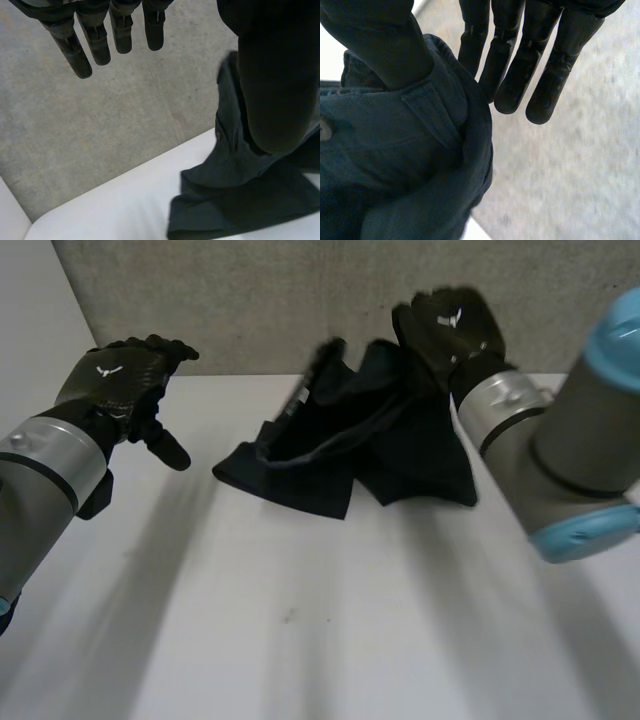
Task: Fold the shorts.
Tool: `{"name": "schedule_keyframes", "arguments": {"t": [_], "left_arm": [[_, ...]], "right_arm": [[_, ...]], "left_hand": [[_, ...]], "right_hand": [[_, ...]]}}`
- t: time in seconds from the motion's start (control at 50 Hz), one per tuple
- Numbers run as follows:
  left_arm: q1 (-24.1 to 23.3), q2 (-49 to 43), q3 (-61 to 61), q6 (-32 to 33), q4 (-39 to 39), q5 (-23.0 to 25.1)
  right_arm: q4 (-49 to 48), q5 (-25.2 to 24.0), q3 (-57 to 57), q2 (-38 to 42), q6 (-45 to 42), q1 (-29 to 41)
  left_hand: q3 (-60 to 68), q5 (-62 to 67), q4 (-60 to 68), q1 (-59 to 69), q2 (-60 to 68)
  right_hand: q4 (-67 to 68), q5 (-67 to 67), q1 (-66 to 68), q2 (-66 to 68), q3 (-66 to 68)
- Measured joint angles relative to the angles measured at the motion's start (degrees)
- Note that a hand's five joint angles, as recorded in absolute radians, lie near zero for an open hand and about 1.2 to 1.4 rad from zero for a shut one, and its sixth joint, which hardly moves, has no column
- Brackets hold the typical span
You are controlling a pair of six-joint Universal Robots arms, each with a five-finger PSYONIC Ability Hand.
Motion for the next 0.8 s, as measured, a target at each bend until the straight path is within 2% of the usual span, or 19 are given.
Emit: {"name": "schedule_keyframes", "arguments": {"t": [0.04,0.1,0.18,0.26,0.3,0.34,0.4,0.42,0.46,0.48,0.5,0.54,0.56,0.58,0.6,0.64,0.74,0.8], "left_arm": [[0.49,0.19,0.00,-0.02,0.01,-0.03],[0.88,0.41,-0.16,-0.05,0.01,-0.10],[1.11,0.95,-1.31,-0.08,-0.01,-0.17],[1.09,1.73,-2.96,-0.07,0.03,-0.07],[1.08,1.86,-3.21,-0.07,0.05,-0.04],[0.90,2.57,-5.09,-0.04,0.42,0.07],[0.81,2.74,-5.80,-0.02,0.71,0.08],[0.63,2.77,-6.99,0.01,1.41,0.11],[0.63,2.77,-6.99,0.01,1.41,0.11],[0.42,2.50,-8.00,0.04,2.27,0.12],[0.38,2.42,-8.14,0.04,2.42,0.12],[0.23,2.07,-8.45,0.05,2.80,0.12],[0.05,1.56,-8.65,0.06,3.04,0.10],[-0.07,1.29,-8.70,0.06,3.13,0.10],[-0.34,0.78,-8.77,0.10,3.22,0.10],[-0.87,0.00,-8.79,0.20,3.36,0.10],[-1.80,-1.25,-8.71,0.64,3.77,0.13],[-2.74,-3.60,-8.22,2.06,5.36,0.26]], "right_arm": [[0.80,-2.81,1.38,-4.87,0.90,0.19],[1.26,-4.49,1.94,-9.13,2.33,0.24],[1.72,-4.36,2.11,-14.34,5.53,-0.37],[2.28,-3.15,3.19,-15.98,7.19,-2.20],[2.38,-2.98,3.50,-16.09,7.35,-2.71],[2.94,-2.13,6.38,-15.28,7.67,-7.74],[3.04,-1.92,7.46,-13.94,7.62,-10.19],[3.27,-1.81,8.59,-11.50,7.51,-13.08],[3.27,-1.81,8.59,-11.50,7.51,-13.08],[3.99,-1.59,9.37,-5.18,6.69,-17.78],[4.16,-1.55,9.34,-3.99,6.46,-18.43],[4.91,-1.36,9.01,-0.83,5.38,-19.75],[5.68,-1.10,8.70,1.01,4.21,-20.21],[6.02,-0.94,8.56,1.61,3.69,-20.31],[6.92,-0.26,8.21,2.82,2.32,-20.40],[7.95,0.85,7.89,3.62,0.83,-20.31],[9.10,2.82,7.88,3.58,-0.55,-20.11],[10.36,4.67,9.66,0.42,-1.53,-19.56]], "left_hand": [[0.00,0.00,0.00,0.00,0.00],[0.00,0.00,0.00,0.00,0.00],[0.00,0.00,0.00,0.00,0.00],[0.00,0.00,0.00,0.00,0.00],[0.00,0.00,0.00,0.00,0.00],[0.00,0.00,0.00,0.00,0.00],[0.00,0.00,0.00,0.00,0.00],[0.00,0.00,0.00,0.00,0.00],[0.00,0.00,0.00,0.00,0.00],[0.00,0.00,0.00,0.00,0.00],[0.00,0.00,0.00,0.00,0.00],[0.00,0.00,0.00,0.00,0.00],[0.00,0.00,0.00,0.00,0.00],[0.00,0.00,0.00,0.00,0.00],[0.00,0.00,0.00,0.00,0.00],[0.00,0.00,0.00,0.00,0.00],[0.00,0.00,0.00,0.00,0.00],[0.00,0.00,0.00,0.00,0.00]], "right_hand": [[0.02,0.00,0.00,0.00,0.00],[0.02,0.00,0.00,0.00,0.00],[0.03,0.00,0.00,0.00,0.00],[0.03,0.00,0.00,0.00,0.00],[0.03,0.00,0.00,0.00,0.00],[0.04,0.00,0.42,0.00,0.00],[0.04,0.44,0.42,0.00,0.00],[0.05,1.20,0.42,0.00,0.00],[0.05,1.20,0.42,0.00,0.00],[-0.75,1.44,0.67,-0.43,-0.54],[-0.85,1.44,0.67,-0.47,-0.60],[-6.69,-3.25,-4.99,-5.68,-6.19],[-21.50,-17.47,-19.52,-20.87,-21.04],[-21.50,-17.47,-19.52,-20.87,-21.04],[-37.50,-33.42,-32.44,-37.20,-37.00],[-52.70,-47.87,-40.15,-52.15,-52.15],[-54.66,-50.13,-40.91,-54.77,-55.41],[-54.66,-50.25,-40.91,-54.78,-55.42]]}}
